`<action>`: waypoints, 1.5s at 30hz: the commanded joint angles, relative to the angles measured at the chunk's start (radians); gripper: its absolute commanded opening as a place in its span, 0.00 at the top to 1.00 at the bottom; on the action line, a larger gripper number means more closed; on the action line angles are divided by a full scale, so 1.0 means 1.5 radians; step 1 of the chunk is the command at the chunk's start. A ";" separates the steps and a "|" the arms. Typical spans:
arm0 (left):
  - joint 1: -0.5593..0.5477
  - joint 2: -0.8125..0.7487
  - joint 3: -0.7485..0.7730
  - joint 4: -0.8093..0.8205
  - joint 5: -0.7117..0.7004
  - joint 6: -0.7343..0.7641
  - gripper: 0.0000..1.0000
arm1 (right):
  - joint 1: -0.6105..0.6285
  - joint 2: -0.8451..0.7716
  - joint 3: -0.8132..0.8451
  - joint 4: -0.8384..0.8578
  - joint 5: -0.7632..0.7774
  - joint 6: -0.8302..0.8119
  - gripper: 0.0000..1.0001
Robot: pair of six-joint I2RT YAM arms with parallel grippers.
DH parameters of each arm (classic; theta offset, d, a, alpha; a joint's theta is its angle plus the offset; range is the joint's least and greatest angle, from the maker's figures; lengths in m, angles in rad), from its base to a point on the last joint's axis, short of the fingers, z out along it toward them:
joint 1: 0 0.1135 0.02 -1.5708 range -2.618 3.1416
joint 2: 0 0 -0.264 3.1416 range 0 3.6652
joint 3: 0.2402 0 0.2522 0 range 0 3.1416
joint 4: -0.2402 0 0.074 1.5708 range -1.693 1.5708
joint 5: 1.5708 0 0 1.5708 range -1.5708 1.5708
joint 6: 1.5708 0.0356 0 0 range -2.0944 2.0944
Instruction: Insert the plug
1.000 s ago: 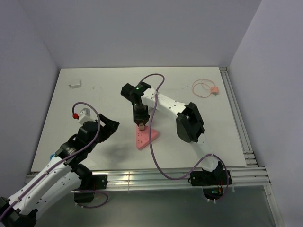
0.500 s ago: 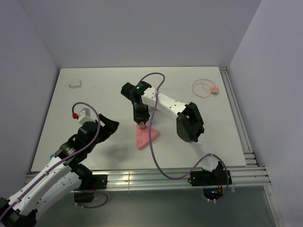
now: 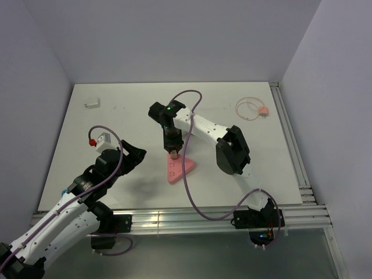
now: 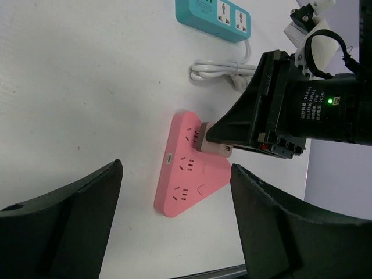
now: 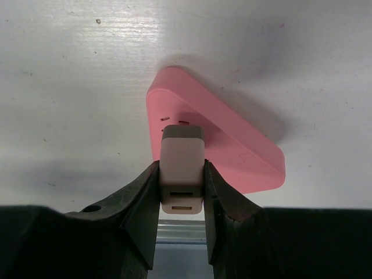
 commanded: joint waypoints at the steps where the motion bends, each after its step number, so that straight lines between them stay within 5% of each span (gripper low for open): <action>1: -0.003 -0.007 0.000 0.006 -0.013 0.017 0.20 | -0.006 0.012 0.005 0.008 0.008 0.004 1.00; 16: -0.002 -0.012 0.004 -0.001 -0.013 0.019 0.20 | -0.006 0.107 0.040 -0.043 0.070 0.007 1.00; 29: -0.002 -0.010 0.005 -0.004 -0.013 0.018 0.21 | 0.029 0.152 -0.060 0.030 0.117 0.075 1.00; 36: -0.003 0.000 0.026 -0.035 -0.027 0.026 0.20 | 0.031 0.048 -0.091 0.153 0.065 0.050 0.99; 38: -0.003 0.006 0.038 -0.051 -0.036 0.027 0.19 | 0.024 0.019 -0.089 0.188 0.046 0.036 0.87; 39: -0.002 0.010 0.041 -0.055 -0.036 0.029 0.19 | 0.020 0.015 -0.083 0.194 0.037 0.031 0.68; 41: -0.003 0.013 0.047 -0.060 -0.029 0.031 0.19 | 0.013 0.013 -0.056 0.196 0.022 0.017 0.50; 42: -0.003 0.015 0.049 -0.066 -0.025 0.034 0.19 | 0.012 0.013 -0.048 0.193 0.023 0.015 0.26; 45: -0.002 0.022 0.055 -0.078 -0.017 0.037 0.18 | 0.013 -0.009 -0.048 0.219 0.005 0.000 0.10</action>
